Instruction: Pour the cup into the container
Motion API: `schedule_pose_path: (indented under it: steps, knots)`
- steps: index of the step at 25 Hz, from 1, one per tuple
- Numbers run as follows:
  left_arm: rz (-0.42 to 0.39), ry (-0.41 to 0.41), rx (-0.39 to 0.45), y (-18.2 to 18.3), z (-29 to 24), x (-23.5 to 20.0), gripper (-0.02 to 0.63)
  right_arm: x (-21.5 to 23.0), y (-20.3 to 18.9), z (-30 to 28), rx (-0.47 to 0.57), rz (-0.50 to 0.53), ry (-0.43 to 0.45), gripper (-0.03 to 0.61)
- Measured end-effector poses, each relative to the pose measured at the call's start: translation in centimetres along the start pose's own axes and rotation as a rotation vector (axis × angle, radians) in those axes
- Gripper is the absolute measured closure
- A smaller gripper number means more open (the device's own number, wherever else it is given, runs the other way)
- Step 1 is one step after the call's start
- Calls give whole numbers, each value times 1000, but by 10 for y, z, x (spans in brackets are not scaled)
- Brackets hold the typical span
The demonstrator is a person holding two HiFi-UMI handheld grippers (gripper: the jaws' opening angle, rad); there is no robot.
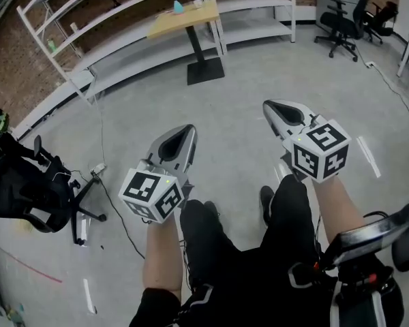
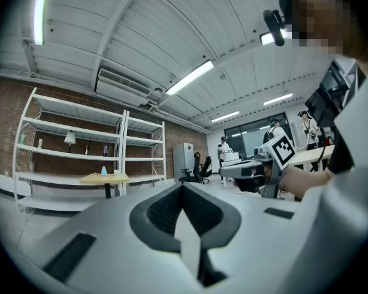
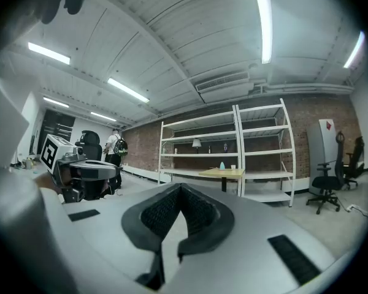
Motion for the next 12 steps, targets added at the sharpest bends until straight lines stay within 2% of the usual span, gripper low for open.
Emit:
schedule_pose_path:
  steps: [12]
  knots:
    - [15,-10,-5,-13,-3,-1,615,5,-6,0,9,-19,-40,577]
Point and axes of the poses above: the fingertips, and each gripper's own axes: z backward along the fingers, x to its right, y out of its top, the point moved 4 cm from there along z, backward along the fingers, and after that the axes turned 1 degree about z, right-handed, at the moved point
